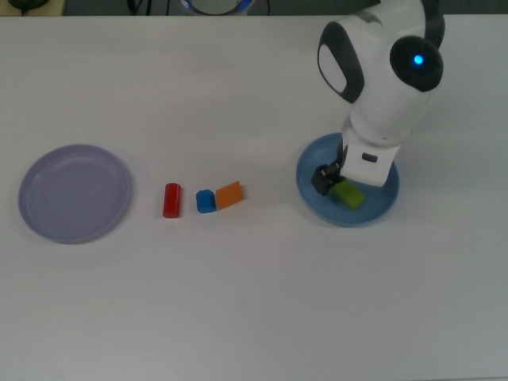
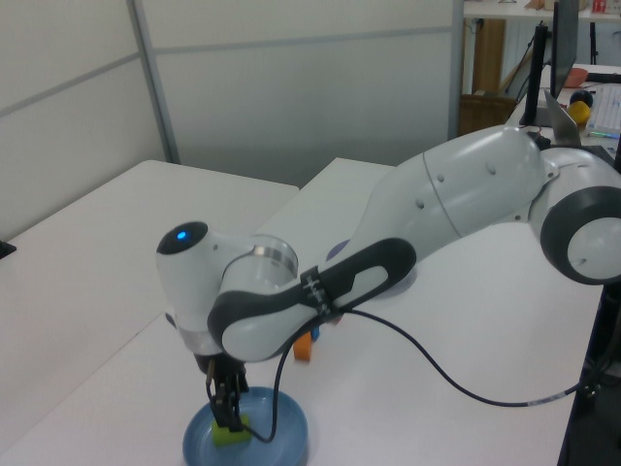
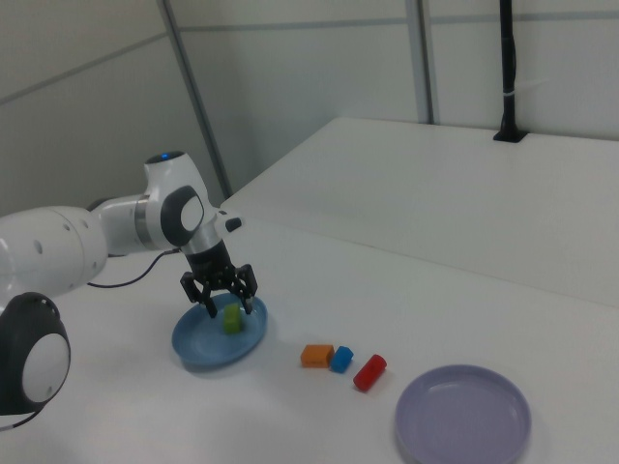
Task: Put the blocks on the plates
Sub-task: 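Lower the green block onto the blue plate and open the gripper, then move the gripper to the orange block and grasp it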
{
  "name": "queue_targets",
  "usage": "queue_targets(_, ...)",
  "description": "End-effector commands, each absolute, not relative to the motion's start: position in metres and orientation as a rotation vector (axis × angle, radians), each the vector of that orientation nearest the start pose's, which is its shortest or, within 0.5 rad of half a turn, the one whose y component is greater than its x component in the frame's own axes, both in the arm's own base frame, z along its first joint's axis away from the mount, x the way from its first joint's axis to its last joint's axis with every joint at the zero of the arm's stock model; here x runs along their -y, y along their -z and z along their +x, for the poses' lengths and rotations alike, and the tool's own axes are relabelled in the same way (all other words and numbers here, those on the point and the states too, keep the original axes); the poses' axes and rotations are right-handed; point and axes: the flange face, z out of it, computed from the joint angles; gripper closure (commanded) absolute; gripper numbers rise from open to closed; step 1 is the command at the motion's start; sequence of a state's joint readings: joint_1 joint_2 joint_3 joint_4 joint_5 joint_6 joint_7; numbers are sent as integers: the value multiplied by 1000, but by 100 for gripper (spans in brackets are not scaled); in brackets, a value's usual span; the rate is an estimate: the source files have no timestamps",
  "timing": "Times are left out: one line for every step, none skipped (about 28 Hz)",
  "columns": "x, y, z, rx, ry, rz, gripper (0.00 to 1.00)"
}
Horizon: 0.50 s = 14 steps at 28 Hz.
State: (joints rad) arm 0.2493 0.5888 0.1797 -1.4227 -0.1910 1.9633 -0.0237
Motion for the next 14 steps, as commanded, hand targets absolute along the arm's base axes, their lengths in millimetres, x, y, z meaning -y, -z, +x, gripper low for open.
queue_targets(-229, -400, 651, 724, -78, -3175, 0)
queue_targets(-221, -402, 652, 704, -98, -3183, 0)
queue_targets(-213, -403, 652, 687, -116, -3190, 0)
queue_targets(-195, -404, 655, 648, -152, -3204, 0)
queue_targets(-185, -402, 657, 629, -171, -3213, 0)
queue_targets(-175, -401, 659, 606, -178, -3222, 0)
queue_targets(-168, -401, 661, 592, -182, -3230, 0)
queue_targets(-161, -399, 662, 575, -189, -3237, 0)
queue_targets(-154, -396, 664, 560, -196, -3243, 0)
queue_targets(-139, -392, 668, 533, -206, -3260, 0)
queue_targets(-132, -389, 670, 522, -208, -3266, 0)
queue_targets(-126, -386, 672, 509, -210, -3273, 0)
queue_targets(-121, -382, 674, 499, -219, -3277, 0)
queue_targets(-117, -377, 675, 497, -231, -3280, 0)
